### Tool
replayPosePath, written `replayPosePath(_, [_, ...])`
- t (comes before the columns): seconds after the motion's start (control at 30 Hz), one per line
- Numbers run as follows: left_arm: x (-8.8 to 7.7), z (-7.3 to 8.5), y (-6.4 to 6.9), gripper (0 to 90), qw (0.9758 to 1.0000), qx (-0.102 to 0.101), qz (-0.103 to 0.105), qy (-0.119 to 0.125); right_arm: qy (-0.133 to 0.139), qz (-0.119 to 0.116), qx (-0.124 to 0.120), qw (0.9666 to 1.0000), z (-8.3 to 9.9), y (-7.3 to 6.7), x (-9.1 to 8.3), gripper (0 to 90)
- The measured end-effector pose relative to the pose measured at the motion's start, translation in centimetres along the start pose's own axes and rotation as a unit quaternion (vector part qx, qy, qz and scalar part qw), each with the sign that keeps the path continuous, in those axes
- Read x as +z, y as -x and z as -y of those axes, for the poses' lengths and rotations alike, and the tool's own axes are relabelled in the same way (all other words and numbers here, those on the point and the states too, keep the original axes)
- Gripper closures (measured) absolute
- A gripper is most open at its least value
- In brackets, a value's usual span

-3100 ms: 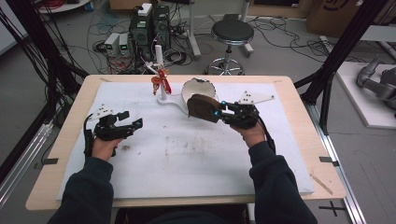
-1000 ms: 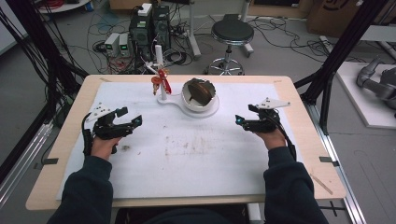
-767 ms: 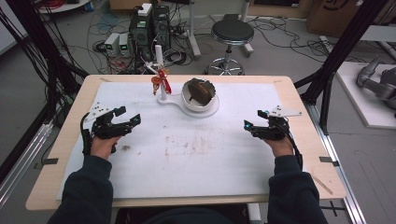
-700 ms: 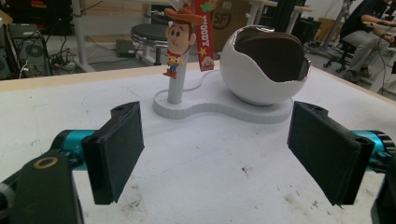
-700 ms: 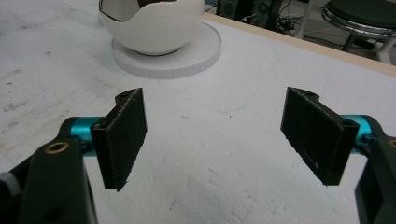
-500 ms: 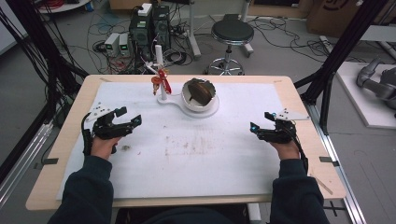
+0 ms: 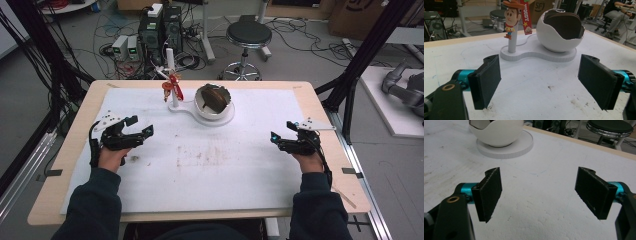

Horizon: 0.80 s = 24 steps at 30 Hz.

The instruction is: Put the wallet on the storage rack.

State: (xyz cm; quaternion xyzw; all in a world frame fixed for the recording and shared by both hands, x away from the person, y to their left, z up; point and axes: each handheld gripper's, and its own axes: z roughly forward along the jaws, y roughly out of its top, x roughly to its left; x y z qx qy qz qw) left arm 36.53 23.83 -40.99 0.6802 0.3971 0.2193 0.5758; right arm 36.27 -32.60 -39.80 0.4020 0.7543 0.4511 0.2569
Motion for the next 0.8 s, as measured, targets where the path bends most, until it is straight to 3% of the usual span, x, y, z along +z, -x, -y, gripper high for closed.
replayPosePath(0.8, [0.22, 0.13, -0.03, 18.4, 1.0, 0.002, -0.003, -0.008, -0.003, -0.001, 0.006, 1.0, 0.1, 0.3, 0.2, 22.1])
